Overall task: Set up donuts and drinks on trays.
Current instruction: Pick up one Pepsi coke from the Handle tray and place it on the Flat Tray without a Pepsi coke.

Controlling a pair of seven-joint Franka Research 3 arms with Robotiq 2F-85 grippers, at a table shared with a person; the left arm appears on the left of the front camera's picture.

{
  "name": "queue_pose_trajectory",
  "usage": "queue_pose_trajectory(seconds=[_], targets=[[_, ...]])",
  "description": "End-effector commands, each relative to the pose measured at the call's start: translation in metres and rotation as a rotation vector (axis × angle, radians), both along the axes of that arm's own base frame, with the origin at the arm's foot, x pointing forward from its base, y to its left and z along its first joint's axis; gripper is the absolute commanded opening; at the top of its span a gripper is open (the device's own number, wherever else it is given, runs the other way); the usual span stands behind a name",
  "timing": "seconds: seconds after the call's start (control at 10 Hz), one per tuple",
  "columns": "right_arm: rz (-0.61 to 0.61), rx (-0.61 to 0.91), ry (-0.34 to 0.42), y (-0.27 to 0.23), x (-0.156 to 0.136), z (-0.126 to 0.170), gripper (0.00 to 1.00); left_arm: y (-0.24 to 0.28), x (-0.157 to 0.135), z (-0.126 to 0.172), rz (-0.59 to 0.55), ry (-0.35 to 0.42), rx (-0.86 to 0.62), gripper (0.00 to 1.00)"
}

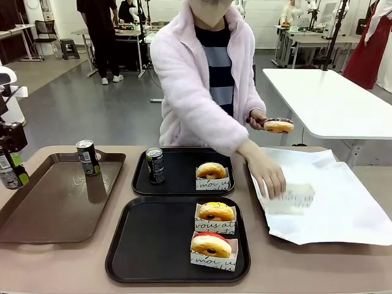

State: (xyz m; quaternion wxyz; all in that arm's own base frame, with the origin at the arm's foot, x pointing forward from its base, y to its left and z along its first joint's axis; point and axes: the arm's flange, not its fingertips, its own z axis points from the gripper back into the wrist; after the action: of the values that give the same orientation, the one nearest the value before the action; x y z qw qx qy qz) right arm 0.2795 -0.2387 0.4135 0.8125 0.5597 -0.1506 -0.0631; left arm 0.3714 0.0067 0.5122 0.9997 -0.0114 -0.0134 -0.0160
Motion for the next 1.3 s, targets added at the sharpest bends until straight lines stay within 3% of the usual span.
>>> queue_pose_trajectory(seconds=[0.0, 0.1, 0.5, 0.9, 1.1, 1.2], targets=[[-0.002, 0.013, -0.005, 0.000, 0.000, 0.000, 1.00, -0.002, 0.003, 0.005, 0.004, -0.011, 0.003, 0.00], [-0.002, 0.013, -0.005, 0.000, 0.000, 0.000, 1.00, 0.000, 0.000, 0.000, 0.000, 0.000, 0.000, 0.59], [-0.002, 0.013, -0.005, 0.000, 0.000, 0.000, 1.00, -0.061, -0.019, -0.004, -0.142, -0.072, 0.088, 0.59], [-0.002, 0.013, -0.005, 0.000, 0.000, 0.000, 1.00, -0.134, -0.046, -0.017, -0.320, -0.076, 0.144, 0.59], [-0.002, 0.013, -0.005, 0.000, 0.000, 0.000, 1.00, -0.153, -0.056, -0.028, -0.369, -0.061, 0.147, 0.59], [-0.002, 0.013, -0.005, 0.000, 0.000, 0.000, 1.00, -0.146, -0.065, -0.027, -0.396, -0.096, 0.178, 0.59]])
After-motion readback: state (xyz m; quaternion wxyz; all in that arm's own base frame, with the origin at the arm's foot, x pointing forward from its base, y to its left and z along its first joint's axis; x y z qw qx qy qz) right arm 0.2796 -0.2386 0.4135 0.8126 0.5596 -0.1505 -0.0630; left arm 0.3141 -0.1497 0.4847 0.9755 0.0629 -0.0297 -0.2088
